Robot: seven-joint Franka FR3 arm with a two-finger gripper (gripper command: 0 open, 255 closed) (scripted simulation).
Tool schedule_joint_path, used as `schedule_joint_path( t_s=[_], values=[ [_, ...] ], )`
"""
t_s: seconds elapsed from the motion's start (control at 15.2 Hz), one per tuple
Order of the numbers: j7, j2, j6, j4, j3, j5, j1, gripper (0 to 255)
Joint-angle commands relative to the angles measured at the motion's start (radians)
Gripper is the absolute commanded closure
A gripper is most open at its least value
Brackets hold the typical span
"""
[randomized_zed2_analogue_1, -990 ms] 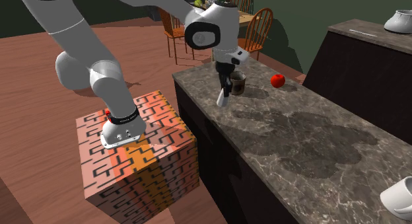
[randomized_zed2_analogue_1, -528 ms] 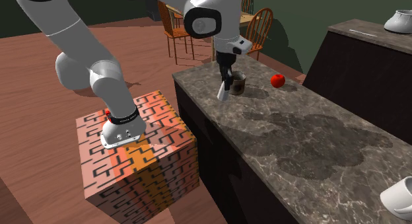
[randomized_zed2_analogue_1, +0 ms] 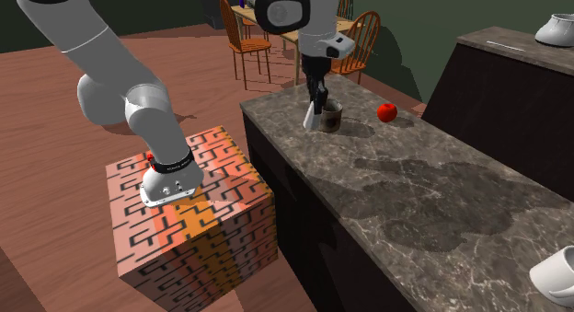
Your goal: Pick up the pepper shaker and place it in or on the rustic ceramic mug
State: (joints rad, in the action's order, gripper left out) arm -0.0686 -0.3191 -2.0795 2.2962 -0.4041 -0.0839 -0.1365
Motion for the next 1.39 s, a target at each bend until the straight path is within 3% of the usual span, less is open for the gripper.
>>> schedule_joint_path(
  t_s=[0.0, 0.46, 1.32],
  values=[
    [0.004, -0.011, 0.032, -0.02, 0.005, -0.002, 0.0, 255],
    [0.01, -0.028, 0.122, -0.095, 0.015, -0.003, 0.001, 255],
    [0.191, 0.286, 0.175, -0.448, 0.129, 0.107, 0.12, 255]
  ],
)
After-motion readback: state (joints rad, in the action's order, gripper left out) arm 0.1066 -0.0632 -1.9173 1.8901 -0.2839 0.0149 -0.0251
